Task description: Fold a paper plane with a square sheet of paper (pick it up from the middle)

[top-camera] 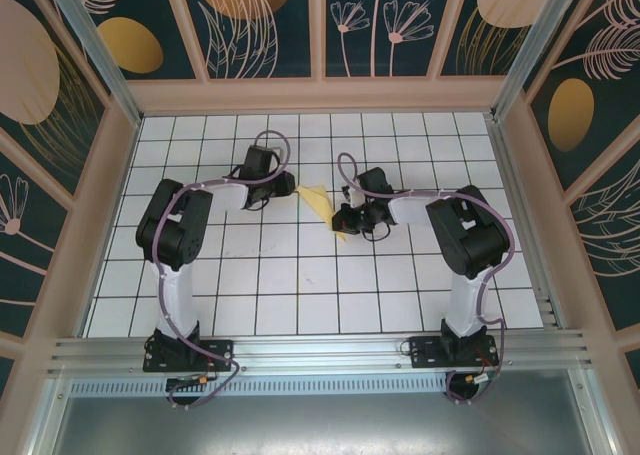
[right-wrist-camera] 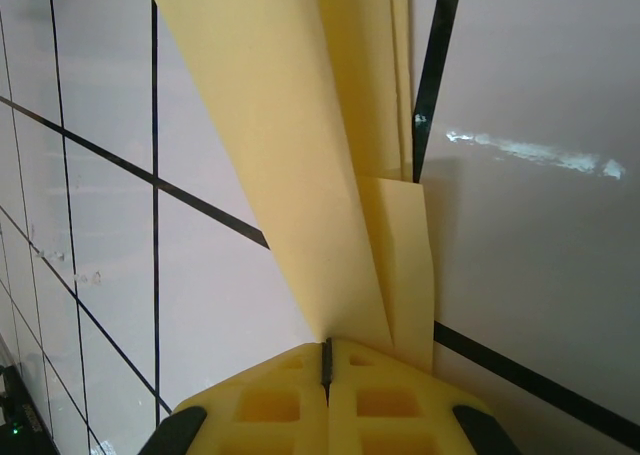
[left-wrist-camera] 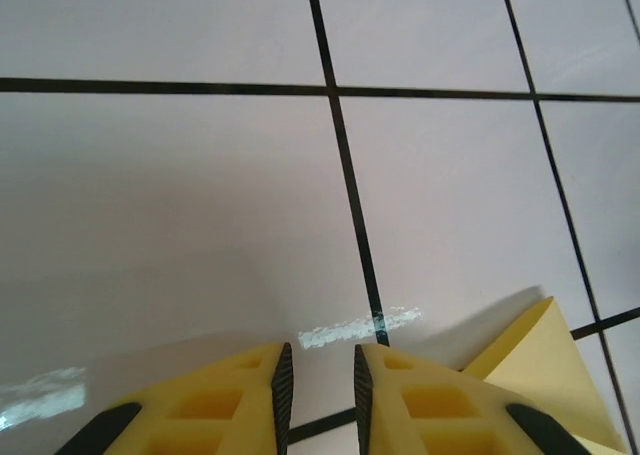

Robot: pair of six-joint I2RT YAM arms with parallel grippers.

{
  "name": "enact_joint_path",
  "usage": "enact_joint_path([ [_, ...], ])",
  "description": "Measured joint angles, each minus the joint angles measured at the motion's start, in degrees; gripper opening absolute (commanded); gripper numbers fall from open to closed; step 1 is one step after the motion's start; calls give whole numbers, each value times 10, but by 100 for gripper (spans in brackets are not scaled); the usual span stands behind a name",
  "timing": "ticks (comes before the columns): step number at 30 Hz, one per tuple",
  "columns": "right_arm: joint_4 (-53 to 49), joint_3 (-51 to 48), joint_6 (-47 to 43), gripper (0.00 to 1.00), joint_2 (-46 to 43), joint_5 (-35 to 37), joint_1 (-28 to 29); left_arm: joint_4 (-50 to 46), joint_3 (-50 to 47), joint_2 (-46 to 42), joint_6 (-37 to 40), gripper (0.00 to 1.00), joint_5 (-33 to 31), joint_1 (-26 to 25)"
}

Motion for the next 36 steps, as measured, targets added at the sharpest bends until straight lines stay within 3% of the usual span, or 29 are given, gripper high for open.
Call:
enact_joint_path([
  [10,-4,-3,18,8,-9,-16,-8,141,-120,-119,-98,28,70,-7],
  [15,4,-3,44,14,-57,-26,-16,177,-137,-110,-133,25,103,-49],
  [20,13,8,59,11,-86,-26,-17,209,-136,-69,-154,21,125,-85],
  [36,-23,34,34,9,-21,9,19,218,-98,-1,-169,21,128,-90],
])
